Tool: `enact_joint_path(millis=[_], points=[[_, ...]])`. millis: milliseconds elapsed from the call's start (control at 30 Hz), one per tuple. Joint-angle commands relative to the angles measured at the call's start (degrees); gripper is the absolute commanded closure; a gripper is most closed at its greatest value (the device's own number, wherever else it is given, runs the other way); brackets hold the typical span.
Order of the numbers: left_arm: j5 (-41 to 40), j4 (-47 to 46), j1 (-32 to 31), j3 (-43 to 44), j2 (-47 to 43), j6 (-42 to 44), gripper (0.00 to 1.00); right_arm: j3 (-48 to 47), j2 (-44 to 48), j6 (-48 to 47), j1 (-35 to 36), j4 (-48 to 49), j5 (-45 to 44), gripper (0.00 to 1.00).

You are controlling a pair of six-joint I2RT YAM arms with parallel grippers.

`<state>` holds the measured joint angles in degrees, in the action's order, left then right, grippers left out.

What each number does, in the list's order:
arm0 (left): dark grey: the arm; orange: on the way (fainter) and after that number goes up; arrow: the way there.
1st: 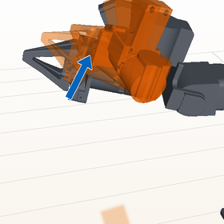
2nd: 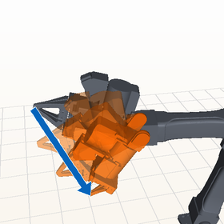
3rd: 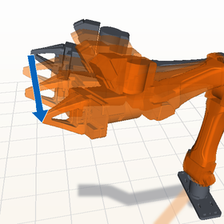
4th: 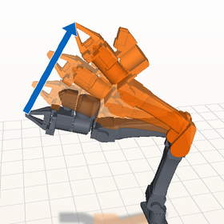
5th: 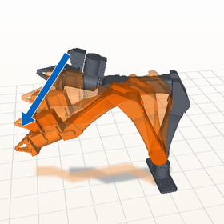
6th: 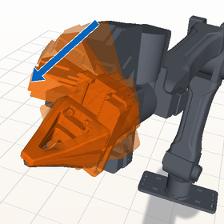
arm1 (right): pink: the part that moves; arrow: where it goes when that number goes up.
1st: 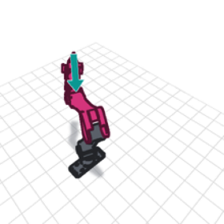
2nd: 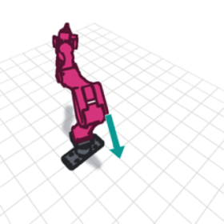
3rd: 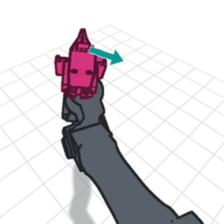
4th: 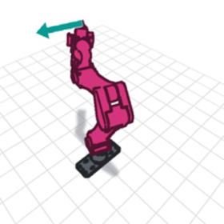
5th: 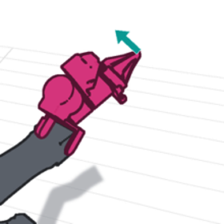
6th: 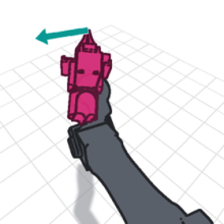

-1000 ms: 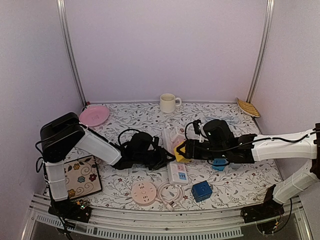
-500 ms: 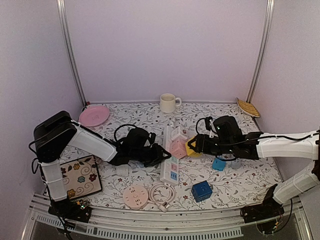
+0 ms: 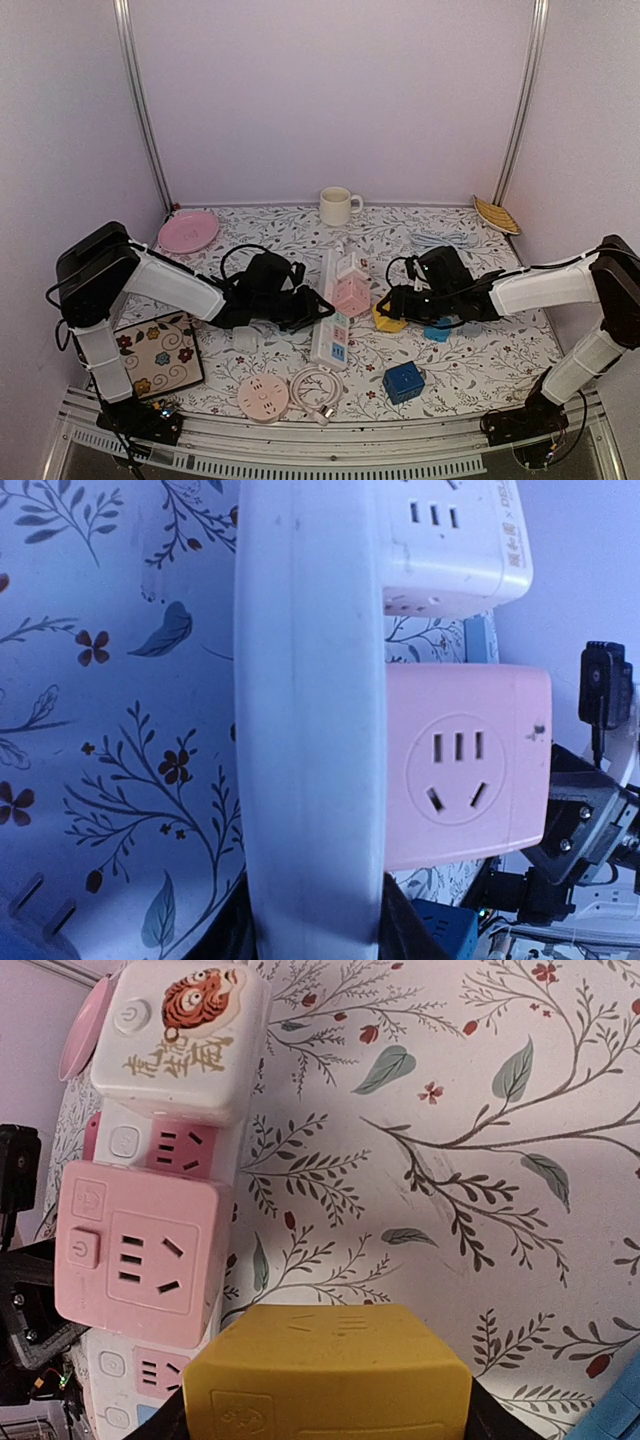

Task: Pull the plug off the socket

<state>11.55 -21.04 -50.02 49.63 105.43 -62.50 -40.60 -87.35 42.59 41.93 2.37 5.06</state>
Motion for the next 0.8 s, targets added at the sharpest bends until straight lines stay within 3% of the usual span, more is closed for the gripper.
enact_joint_path(millis=[0, 267, 433, 767], points=[[0.8, -5.6, 0.7, -0.2, -4.2, 3.2, 1.0, 0.8, -2.1, 0.3, -0.3, 4.7, 2.2, 0.7], [1.1, -5.5, 0.7, -0.6, -5.0, 3.4, 1.0, 3.1, -1.3, 0.5, -1.2, 4.4, 1.6, 0.44], [1.2, -5.5, 0.7, -0.5, -5.0, 3.5, 1.0, 4.2, 0.7, 0.0, -1.4, 2.2, -0.2, 0.19], [1.1, -5.8, 0.7, -0.7, -4.6, 3.4, 1.0, 5.9, 5.5, -0.5, -1.8, -3.5, -5.4, 0.05]])
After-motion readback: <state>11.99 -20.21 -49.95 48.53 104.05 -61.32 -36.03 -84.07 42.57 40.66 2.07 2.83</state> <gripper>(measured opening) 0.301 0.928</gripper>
